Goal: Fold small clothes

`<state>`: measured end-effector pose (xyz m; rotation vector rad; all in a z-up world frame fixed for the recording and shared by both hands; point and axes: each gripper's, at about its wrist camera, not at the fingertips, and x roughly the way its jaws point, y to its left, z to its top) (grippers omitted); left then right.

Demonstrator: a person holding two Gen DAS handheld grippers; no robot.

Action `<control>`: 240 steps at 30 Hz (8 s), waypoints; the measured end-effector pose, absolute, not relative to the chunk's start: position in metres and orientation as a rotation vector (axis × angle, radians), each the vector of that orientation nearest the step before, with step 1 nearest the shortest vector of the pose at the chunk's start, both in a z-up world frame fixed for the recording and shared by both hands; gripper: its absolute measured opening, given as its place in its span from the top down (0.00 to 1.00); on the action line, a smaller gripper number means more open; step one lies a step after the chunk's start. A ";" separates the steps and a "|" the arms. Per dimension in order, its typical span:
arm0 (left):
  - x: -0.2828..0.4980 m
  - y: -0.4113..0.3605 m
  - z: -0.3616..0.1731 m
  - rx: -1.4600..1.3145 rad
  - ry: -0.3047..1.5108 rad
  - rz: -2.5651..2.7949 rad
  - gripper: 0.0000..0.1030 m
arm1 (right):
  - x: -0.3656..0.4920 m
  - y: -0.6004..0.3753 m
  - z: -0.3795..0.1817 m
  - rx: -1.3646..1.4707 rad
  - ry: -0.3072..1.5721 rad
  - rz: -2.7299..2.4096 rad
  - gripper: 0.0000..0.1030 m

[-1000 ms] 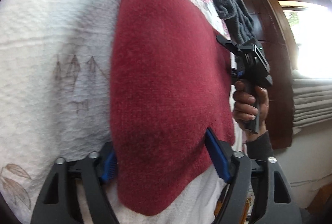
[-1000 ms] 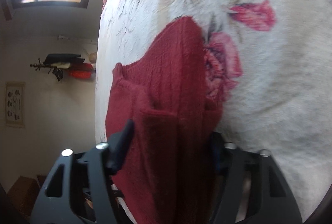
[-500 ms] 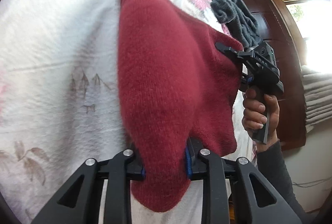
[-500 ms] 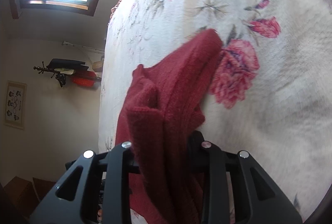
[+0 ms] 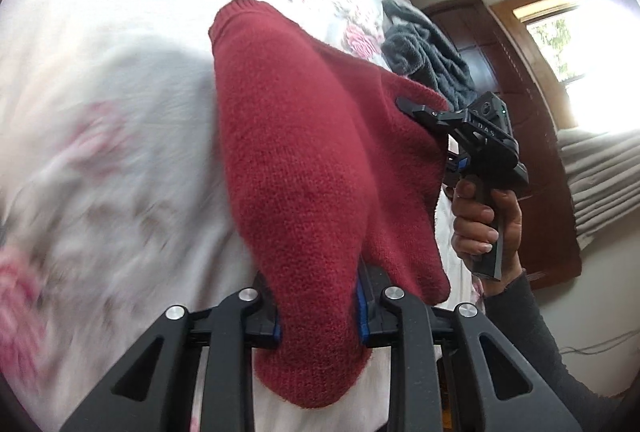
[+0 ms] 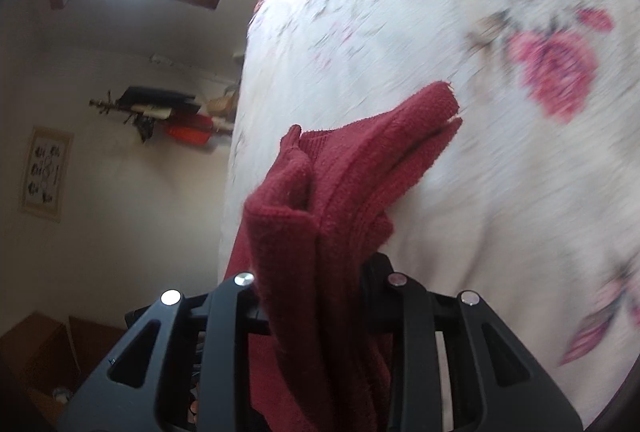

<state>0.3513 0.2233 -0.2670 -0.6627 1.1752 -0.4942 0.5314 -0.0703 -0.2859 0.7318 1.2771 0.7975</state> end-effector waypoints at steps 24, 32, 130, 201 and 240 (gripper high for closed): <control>0.233 0.311 -0.369 -0.830 1.310 -0.211 0.37 | 0.446 -0.014 -0.351 0.612 1.434 0.662 0.41; 0.207 0.275 -0.284 -0.595 1.068 -0.377 0.25 | 0.426 -0.022 -0.305 0.513 1.302 0.658 0.73; -0.035 0.215 0.038 -0.072 0.874 -0.038 0.09 | 0.014 -0.003 -0.002 -0.122 0.843 0.210 0.03; -0.030 0.214 0.022 -0.103 0.919 -0.085 0.09 | 0.000 0.005 0.008 -0.144 0.815 0.182 0.03; -0.028 0.212 0.011 -0.099 0.938 -0.085 0.09 | 0.007 0.004 0.005 -0.145 0.819 0.184 0.03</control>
